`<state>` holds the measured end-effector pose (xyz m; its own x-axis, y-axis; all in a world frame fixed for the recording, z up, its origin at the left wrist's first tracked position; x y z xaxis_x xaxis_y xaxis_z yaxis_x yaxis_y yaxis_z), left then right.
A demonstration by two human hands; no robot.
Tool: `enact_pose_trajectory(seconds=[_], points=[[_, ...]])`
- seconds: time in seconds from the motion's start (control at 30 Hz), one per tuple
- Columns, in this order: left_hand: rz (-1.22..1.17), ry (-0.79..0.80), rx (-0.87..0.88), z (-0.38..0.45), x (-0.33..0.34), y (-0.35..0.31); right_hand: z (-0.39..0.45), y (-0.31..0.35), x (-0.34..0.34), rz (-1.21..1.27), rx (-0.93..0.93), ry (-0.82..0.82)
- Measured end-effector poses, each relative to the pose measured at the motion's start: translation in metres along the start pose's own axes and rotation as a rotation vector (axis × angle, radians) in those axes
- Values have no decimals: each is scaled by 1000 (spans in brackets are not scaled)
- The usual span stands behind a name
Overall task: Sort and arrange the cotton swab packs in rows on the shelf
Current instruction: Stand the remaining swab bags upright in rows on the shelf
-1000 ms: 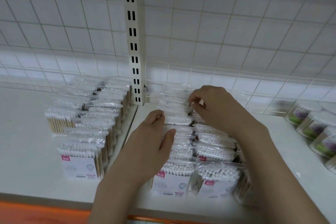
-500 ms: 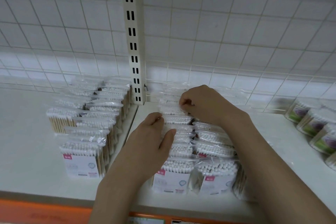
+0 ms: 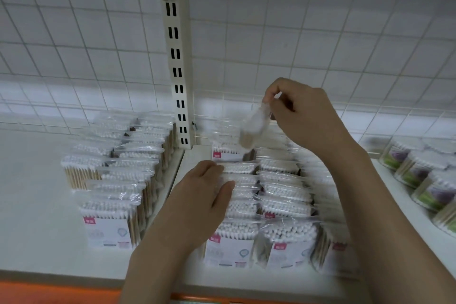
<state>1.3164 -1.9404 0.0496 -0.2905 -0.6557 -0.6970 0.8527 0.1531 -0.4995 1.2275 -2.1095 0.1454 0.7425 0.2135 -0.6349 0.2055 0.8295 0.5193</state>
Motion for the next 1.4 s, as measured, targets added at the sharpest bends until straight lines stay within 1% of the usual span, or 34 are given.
enact_pose_trajectory(seconds=[0.1, 0.2, 0.33, 0.4, 0.53, 0.73, 0.97, 1.1, 1.4], points=[[5, 6, 7, 0, 1, 1, -3, 1, -6, 68, 22, -66], [10, 13, 16, 0, 2, 1, -9, 1, -7, 112, 18, -85], [20, 15, 18, -1, 2, 1, -17, 0, -2, 65, 11, -115], [21, 17, 14, -1, 2, 1, -19, -2, 0, 54, 33, -96], [17, 12, 1, -2, 2, 1, -24, -5, 2, 55, 56, -5], [19, 23, -6, -3, 3, 2, -21, -1, -3, -14, -59, 9], [22, 42, -7, -4, 4, 2, -18, 4, -5, -96, -174, 88], [22, 53, -17, -3, 4, 3, -14, 5, -4, -157, -205, 133], [35, 48, -17, -3, 5, 3, -6, 4, -3, -160, -260, 71]])
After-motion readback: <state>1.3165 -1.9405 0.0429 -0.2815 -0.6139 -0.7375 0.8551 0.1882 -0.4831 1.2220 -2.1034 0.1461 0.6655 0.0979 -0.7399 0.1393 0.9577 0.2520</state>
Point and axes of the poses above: each hand's wrist, its own z-axis towards the middle knuckle, its own x-axis out of the palm, y = z × x, the point moved 1 cm from there along z, towards the middle knuckle, and after that the axes turned 3 degrees about -y, right-handed, at the moved point
